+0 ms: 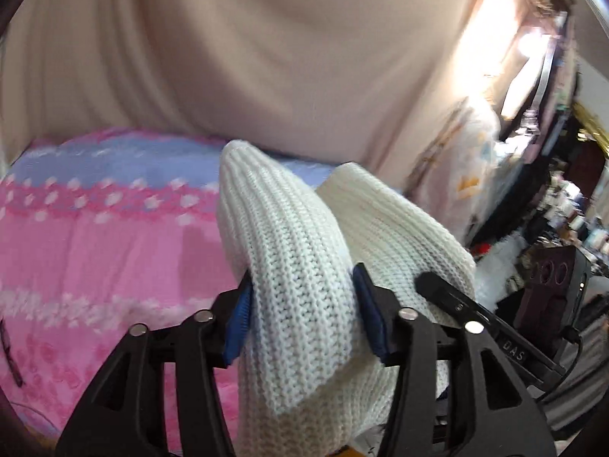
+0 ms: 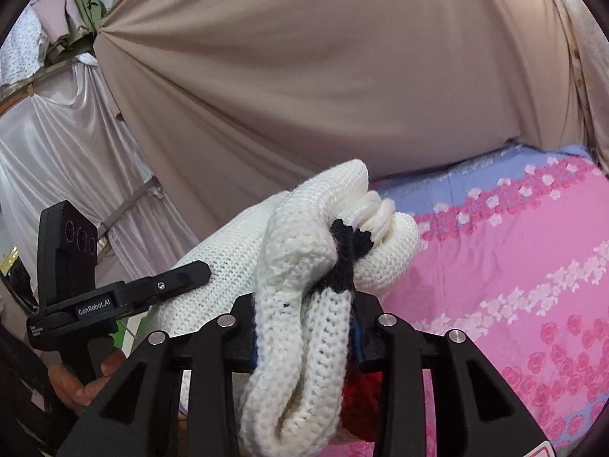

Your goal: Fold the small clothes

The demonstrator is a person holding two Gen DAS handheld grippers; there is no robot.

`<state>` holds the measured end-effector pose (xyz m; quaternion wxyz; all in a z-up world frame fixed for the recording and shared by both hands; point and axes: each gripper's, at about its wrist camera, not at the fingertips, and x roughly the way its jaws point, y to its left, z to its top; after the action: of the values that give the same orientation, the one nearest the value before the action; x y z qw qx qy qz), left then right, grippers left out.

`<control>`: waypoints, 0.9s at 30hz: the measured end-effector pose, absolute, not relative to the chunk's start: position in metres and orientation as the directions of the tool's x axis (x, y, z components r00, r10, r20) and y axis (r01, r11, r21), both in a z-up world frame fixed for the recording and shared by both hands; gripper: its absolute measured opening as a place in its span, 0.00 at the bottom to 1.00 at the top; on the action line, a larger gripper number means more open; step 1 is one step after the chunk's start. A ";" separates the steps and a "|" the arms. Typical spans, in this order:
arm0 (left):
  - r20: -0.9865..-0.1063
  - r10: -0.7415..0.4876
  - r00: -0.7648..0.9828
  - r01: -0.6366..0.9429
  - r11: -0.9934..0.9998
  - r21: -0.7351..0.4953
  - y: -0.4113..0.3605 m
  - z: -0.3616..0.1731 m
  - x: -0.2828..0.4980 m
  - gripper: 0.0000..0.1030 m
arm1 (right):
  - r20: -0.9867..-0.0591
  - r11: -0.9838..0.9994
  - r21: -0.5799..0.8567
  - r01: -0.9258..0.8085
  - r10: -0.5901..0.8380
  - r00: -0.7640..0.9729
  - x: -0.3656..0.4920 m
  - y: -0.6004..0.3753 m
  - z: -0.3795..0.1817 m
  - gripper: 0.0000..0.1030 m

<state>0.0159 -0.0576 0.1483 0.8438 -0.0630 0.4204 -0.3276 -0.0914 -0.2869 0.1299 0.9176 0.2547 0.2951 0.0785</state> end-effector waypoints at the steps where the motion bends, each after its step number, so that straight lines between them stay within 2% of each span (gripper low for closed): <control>1: -0.707 -0.562 0.430 0.452 0.811 -0.370 -0.045 0.119 0.027 0.61 | -0.542 0.856 0.516 0.025 0.304 0.783 -0.082 -0.281 0.105 0.42; 2: -0.738 -0.524 0.426 0.401 0.840 -0.365 -0.036 0.092 0.037 0.66 | -0.604 0.865 0.496 0.071 0.286 0.744 -0.071 -0.276 0.072 0.43; 5: -0.848 -0.412 0.334 0.201 0.910 -0.362 0.006 0.008 0.051 0.66 | -0.764 0.869 0.440 0.226 0.230 0.603 -0.063 -0.272 -0.005 0.42; 8: -0.871 -0.384 0.307 0.073 0.922 -0.381 0.044 -0.027 0.044 0.66 | -0.773 0.840 0.470 0.272 0.243 0.586 -0.079 -0.271 -0.022 0.43; 10: -0.874 -0.371 0.315 0.076 0.928 -0.366 0.050 -0.033 0.041 0.67 | -0.783 0.866 0.435 0.248 0.227 0.579 -0.077 -0.263 -0.020 0.58; 13: -0.862 -0.395 0.317 0.115 0.919 -0.378 0.042 -0.038 0.048 0.76 | -0.795 0.885 0.401 0.238 0.206 0.571 -0.056 -0.255 -0.027 0.66; 15: -0.844 -0.422 0.330 0.122 0.906 -0.405 0.033 -0.039 0.057 0.85 | -0.801 0.886 0.395 0.242 0.203 0.563 -0.035 -0.250 -0.036 0.71; 17: -0.830 -0.463 0.311 0.123 0.886 -0.447 0.025 -0.046 0.068 0.87 | -0.812 0.889 0.386 0.244 0.202 0.547 -0.014 -0.245 -0.047 0.75; 19: -0.855 -0.447 0.262 0.111 0.895 -0.433 0.012 -0.069 0.082 0.87 | -0.848 0.899 0.355 0.255 0.195 0.493 0.005 -0.242 -0.068 0.75; 20: -0.868 -0.435 0.240 0.108 0.901 -0.421 0.008 -0.079 0.086 0.83 | -0.859 0.893 0.367 0.261 0.218 0.464 0.012 -0.243 -0.080 0.75; 21: -0.872 -0.445 0.202 0.111 0.895 -0.431 0.003 -0.093 0.091 0.66 | -0.857 0.871 0.412 0.269 0.270 0.439 0.018 -0.245 -0.095 0.64; 22: -0.870 -0.465 0.167 0.114 0.885 -0.451 0.000 -0.102 0.095 0.63 | -0.843 0.845 0.455 0.280 0.307 0.442 0.019 -0.248 -0.102 0.49; 24: -0.859 -0.476 0.189 0.111 0.879 -0.463 0.000 -0.096 0.097 0.45 | -0.813 0.817 0.500 0.288 0.328 0.480 0.018 -0.253 -0.094 0.32; 27: -0.819 -0.521 0.240 0.164 0.853 -0.495 -0.001 -0.057 0.094 0.36 | -0.749 0.833 0.515 0.203 0.323 0.578 0.013 -0.246 -0.047 0.24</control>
<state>0.0940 -0.0006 -0.0571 0.7720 -0.1552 0.5750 -0.2221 0.0128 -0.2463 -0.0472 0.8407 0.2870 0.4579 0.0356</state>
